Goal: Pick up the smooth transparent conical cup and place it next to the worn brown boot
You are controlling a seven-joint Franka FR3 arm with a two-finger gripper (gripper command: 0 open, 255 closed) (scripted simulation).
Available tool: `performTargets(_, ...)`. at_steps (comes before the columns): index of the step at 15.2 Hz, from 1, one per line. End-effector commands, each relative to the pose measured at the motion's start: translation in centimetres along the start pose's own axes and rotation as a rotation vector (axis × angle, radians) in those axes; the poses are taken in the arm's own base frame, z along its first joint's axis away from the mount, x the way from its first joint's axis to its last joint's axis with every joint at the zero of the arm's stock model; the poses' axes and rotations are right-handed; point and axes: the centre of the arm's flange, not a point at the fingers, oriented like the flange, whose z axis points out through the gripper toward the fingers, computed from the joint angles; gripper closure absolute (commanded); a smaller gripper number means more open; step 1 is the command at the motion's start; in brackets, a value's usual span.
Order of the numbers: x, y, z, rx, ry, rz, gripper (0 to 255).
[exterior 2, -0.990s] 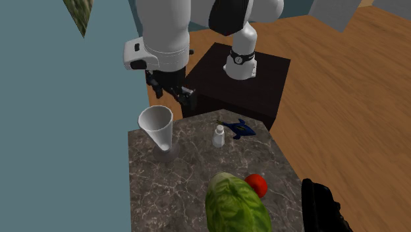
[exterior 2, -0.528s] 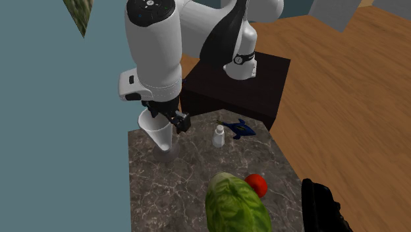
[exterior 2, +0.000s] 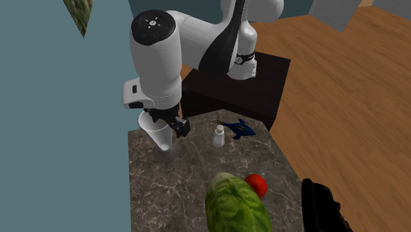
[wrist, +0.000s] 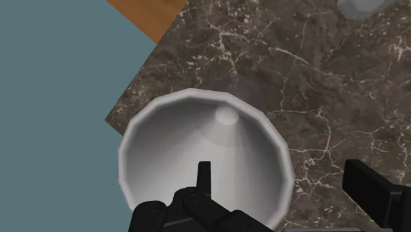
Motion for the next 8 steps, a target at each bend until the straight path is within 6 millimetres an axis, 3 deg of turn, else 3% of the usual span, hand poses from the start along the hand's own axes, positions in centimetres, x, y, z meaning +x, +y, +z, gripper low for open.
performTargets(1, 0.01, 0.00, 0.05, 0.000, 0.000, 0.000, 0)
performTargets(4, 0.01, 0.00, 0.04, 0.000, 0.000, 0.000, 0)
performTargets(5, 0.01, 0.00, 0.04, 0.000, 0.000, 0.000, 255)
performTargets(8, 0.01, 0.00, 0.04, 0.000, 0.000, 0.000, 255)
